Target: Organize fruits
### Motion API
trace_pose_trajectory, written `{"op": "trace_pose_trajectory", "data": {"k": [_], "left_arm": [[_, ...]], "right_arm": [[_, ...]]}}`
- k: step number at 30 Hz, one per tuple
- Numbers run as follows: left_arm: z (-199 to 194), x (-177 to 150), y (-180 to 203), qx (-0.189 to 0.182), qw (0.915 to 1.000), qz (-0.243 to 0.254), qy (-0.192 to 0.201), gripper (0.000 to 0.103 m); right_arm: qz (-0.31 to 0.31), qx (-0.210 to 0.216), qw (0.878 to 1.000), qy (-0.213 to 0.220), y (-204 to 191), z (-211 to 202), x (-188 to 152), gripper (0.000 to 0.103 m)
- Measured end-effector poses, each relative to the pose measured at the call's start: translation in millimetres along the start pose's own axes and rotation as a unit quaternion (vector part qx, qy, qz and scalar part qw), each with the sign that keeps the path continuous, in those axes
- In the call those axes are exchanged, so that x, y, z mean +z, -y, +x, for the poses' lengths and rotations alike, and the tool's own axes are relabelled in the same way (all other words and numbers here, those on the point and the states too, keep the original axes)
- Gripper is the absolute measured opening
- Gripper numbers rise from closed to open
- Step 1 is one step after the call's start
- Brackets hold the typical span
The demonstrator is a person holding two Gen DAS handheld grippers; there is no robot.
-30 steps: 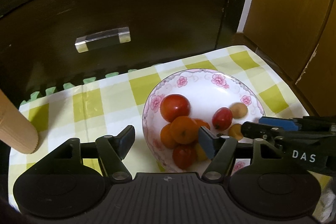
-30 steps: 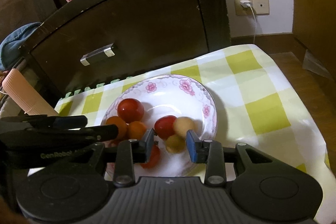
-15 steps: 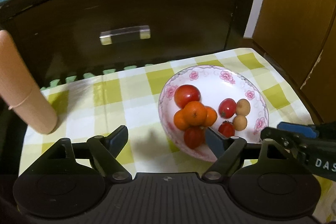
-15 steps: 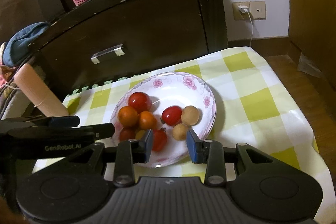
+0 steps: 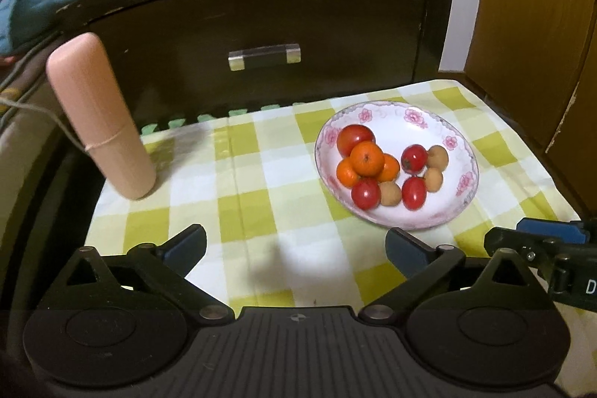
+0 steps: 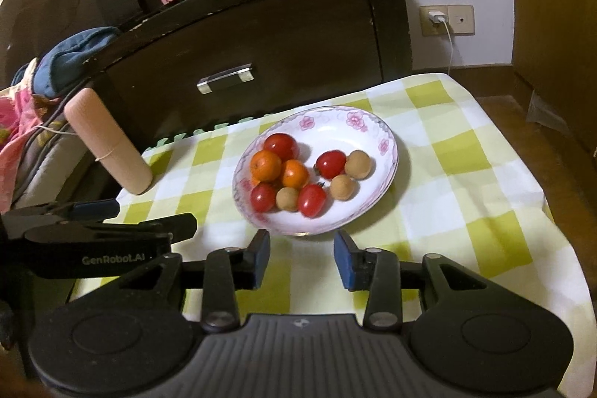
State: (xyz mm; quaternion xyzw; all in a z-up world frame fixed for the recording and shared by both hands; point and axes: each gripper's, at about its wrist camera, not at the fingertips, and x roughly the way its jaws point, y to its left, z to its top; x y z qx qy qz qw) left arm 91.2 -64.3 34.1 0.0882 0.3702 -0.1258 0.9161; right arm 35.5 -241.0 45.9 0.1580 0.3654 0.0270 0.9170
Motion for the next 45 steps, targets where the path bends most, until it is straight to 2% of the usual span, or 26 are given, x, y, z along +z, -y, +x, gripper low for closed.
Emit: {"op": "trace_pose_trajectory", "data": {"k": [6,13,17,24,29,41,45], "left_arm": [[-16.6,-28.9,-4.4,0.036,0.9991,0.015,-0.015,0.103],[-37.2,-55.3,-23.6,0.016,0.9985,-0.029,-0.043,0.103],[-53.7,-67.3,-35.5,0.019,0.9974,-0.051,-0.048,0.103],[-64.5,-82.4,-48.7,0.043,0.9958,-0.058,-0.056,0.103],[-65.8,-87.2,-48.2,0.033,0.9958,-0.062,-0.059,0.103],[-63.9,-98.9,-30.5,0.007,0.9967,-0.037,-0.071,0.103],[-62.7,-99.6,-30.3,-0.002,0.9962,-0.044,-0.075,0.103]], "right_arm": [[-0.007,0.003,1.000,-0.004,-11.6,-16.3,-19.3,0.040],[-0.017,0.025,0.999,-0.015,-30.1,-28.1,-42.1,0.040],[-0.023,0.033,0.999,-0.011,-40.2,-34.2,-50.5,0.040],[-0.031,0.044,0.998,-0.022,-57.3,-34.4,-65.3,0.040],[-0.040,0.041,0.998,-0.037,-63.8,-34.1,-77.0,0.040],[-0.049,0.023,0.998,-0.031,-63.4,-48.0,-88.1,0.040],[-0.050,0.015,0.998,-0.037,-61.9,-47.6,-91.8,0.040]]}}
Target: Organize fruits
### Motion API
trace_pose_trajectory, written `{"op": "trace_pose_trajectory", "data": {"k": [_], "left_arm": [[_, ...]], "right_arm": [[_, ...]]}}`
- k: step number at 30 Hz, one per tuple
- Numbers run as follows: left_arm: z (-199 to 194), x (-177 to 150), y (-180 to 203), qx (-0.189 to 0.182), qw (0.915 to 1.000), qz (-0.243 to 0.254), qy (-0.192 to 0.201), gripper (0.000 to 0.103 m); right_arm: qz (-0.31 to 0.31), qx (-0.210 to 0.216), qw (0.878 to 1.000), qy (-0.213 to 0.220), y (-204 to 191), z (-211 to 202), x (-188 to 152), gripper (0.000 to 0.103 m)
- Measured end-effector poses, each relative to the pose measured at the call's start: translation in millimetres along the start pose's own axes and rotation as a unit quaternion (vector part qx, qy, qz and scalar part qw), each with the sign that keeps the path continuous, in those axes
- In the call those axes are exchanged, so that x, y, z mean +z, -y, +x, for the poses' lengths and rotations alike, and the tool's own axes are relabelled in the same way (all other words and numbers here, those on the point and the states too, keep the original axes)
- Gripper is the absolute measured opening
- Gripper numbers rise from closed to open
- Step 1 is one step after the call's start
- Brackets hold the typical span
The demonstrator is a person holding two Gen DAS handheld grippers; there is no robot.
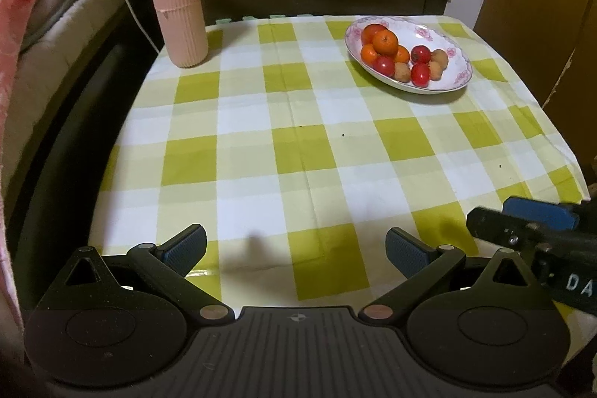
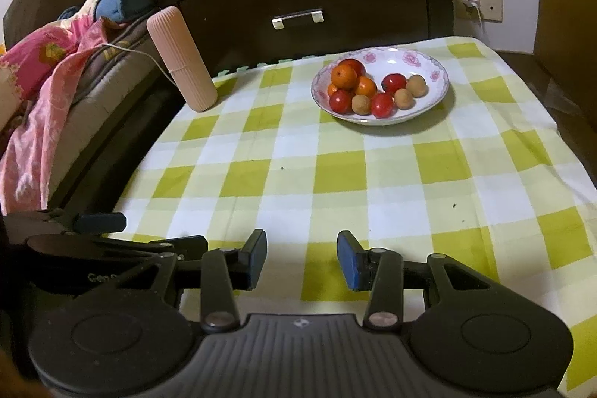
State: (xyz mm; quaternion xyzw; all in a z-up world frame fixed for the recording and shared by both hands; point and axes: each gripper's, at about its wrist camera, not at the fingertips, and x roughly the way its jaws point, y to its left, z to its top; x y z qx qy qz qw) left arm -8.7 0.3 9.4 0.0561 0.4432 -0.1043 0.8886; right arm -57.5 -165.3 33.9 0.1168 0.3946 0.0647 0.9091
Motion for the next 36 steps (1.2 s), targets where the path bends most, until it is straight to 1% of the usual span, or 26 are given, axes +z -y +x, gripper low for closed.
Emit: {"op": "trace_pose_trajectory", "data": {"k": [3,9,14,30,36], "left_arm": [[0.9,-0.7,-0.2,-0.004,1.0000,-0.004,-0.001,0.103],[0.5,-2.4,3.8,-0.004,1.0000,0.005,-0.002,0.103],[2.8,-3.4,5.2,-0.003,0.9999,0.009,-0.007,0.103],[2.9,-6.3,6.7,0.004,0.9999,0.012,-0.006,0.103],[3.3,-6.4,4.0,0.002,0.9999,-0.006,-0.014,0.101]], "right_arm": [[0.000,-0.008,1.000,-0.008,0.6,1.9,-3.6,0.040],[-0.001,-0.015,1.000,-0.016,0.7,4.6,-7.0,0.040],[-0.001,-0.016,1.000,-0.018,0.4,4.1,-8.7,0.040],[0.002,-0.017,0.999,-0.029,1.2,6.5,-11.3,0.040],[0.002,-0.016,0.999,-0.028,0.8,6.3,-11.6,0.040]]}}
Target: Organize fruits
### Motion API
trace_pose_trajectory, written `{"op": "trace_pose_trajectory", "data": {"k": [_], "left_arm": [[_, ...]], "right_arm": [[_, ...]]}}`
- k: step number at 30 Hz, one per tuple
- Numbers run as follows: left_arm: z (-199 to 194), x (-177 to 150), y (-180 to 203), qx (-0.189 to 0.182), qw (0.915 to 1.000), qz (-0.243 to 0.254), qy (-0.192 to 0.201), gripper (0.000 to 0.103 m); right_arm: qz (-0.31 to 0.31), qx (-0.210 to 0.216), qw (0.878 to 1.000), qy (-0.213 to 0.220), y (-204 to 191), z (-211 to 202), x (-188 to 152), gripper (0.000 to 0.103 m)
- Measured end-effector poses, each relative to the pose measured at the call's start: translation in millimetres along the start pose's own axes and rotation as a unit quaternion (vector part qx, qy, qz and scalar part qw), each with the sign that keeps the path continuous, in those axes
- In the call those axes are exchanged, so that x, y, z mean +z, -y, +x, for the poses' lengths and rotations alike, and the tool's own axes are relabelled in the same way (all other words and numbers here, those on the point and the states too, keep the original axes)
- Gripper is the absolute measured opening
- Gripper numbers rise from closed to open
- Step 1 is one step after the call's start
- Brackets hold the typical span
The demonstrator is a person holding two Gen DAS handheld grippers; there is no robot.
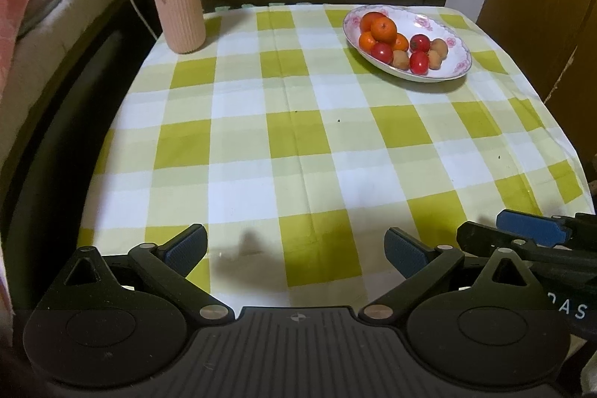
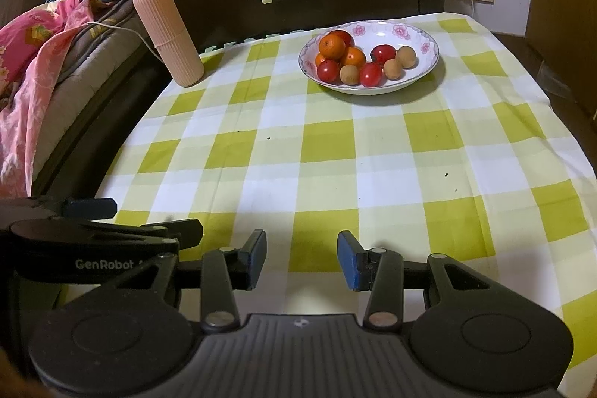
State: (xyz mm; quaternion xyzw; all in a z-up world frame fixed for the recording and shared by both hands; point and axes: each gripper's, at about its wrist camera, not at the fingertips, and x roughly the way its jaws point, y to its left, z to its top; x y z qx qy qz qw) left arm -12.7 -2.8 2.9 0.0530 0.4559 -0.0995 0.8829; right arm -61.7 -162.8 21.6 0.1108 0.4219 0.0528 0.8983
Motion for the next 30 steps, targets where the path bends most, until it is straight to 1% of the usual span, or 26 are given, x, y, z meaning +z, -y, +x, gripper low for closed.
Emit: {"op": "trace_pose_trajectory", "data": {"k": [5,13,19,30], "left_arm": [[0.2,-0.1,2.3,0.006,1.0000,0.008,0.002,0.102],[0.2,1.2,2.7,0.007,0.9999,0.001,-0.007,0.101],[-2.3,1.8,9.0,0.032,0.9992,0.024,0.005,0.103],[-0.2,1.1,7.4,0.026,0.9995,0.020,-0.003,0.103]], "right_arm": [[-0.001,0.000,1.000,0.000,-0.1,0.3,0.1,0.040],[0.002,0.001,1.000,0.001,1.1,-0.1,0.5,0.040],[0.001,0.000,1.000,-0.001,0.9,0.0,0.3,0.040],[0.000,-0.001,1.000,-0.003,0.4,0.8,0.0,0.040]]}}
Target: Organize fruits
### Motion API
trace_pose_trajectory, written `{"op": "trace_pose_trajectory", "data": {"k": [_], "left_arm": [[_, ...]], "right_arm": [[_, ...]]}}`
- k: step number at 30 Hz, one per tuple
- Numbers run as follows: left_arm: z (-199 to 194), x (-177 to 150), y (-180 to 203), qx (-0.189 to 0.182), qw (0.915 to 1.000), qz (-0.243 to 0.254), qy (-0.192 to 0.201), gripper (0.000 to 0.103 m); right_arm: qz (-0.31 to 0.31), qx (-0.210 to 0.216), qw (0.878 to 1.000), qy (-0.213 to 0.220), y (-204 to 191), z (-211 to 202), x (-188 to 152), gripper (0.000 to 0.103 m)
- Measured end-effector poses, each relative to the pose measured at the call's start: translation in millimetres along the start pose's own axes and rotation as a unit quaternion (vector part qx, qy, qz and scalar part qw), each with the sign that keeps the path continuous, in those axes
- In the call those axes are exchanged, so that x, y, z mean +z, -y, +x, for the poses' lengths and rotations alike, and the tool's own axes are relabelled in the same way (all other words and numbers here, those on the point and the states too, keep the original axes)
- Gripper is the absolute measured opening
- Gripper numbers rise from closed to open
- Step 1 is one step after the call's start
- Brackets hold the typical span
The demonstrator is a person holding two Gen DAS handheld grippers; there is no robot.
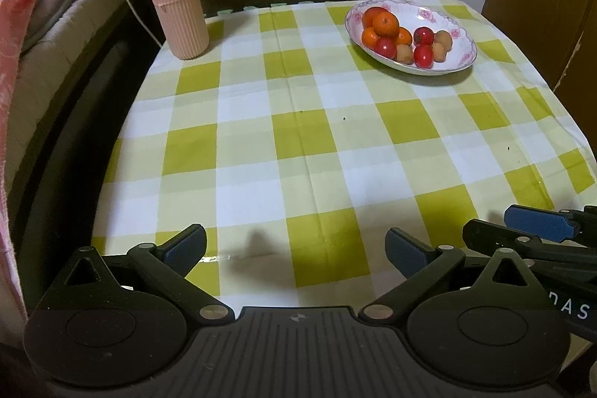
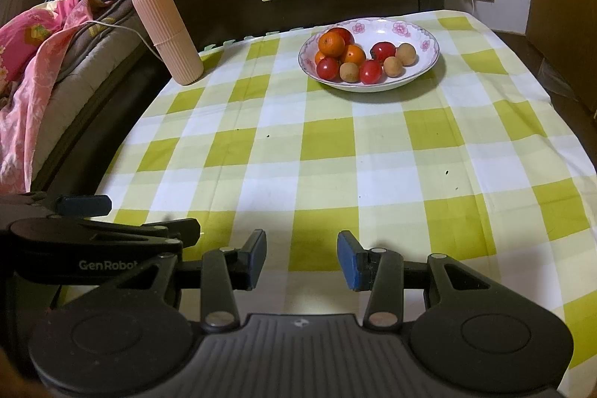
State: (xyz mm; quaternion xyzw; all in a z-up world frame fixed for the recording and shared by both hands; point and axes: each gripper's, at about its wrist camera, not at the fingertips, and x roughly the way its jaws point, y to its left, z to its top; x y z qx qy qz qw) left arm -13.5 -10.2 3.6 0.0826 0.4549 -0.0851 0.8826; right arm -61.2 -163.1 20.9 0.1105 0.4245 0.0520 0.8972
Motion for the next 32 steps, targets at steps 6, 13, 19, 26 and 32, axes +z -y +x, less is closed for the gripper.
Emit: {"op": "trace_pose_trajectory", "data": {"k": [6,13,19,26,32], "left_arm": [[1.0,0.0,-0.7,0.000,1.0000,0.000,-0.001,0.103],[1.2,-0.4,-0.1,0.001,1.0000,0.001,0.001,0.103],[1.7,-0.4,0.4,0.001,1.0000,0.001,0.002,0.103],[1.7,-0.4,1.4,0.003,1.0000,0.002,0.003,0.103],[2.6,0.3,1.0,0.018,0.9998,-0.005,0.004,0.103]], "right_arm": [[0.000,0.000,1.000,-0.001,0.0,0.7,-1.0,0.040],[0.000,0.000,1.000,-0.001,0.0,0.7,-0.6,0.040],[0.000,0.000,1.000,-0.001,-0.1,0.6,-0.5,0.040],[0.000,0.000,1.000,-0.001,0.0,0.5,-0.3,0.040],[0.003,-0.003,1.000,0.001,1.2,1.4,-1.5,0.040]]}}
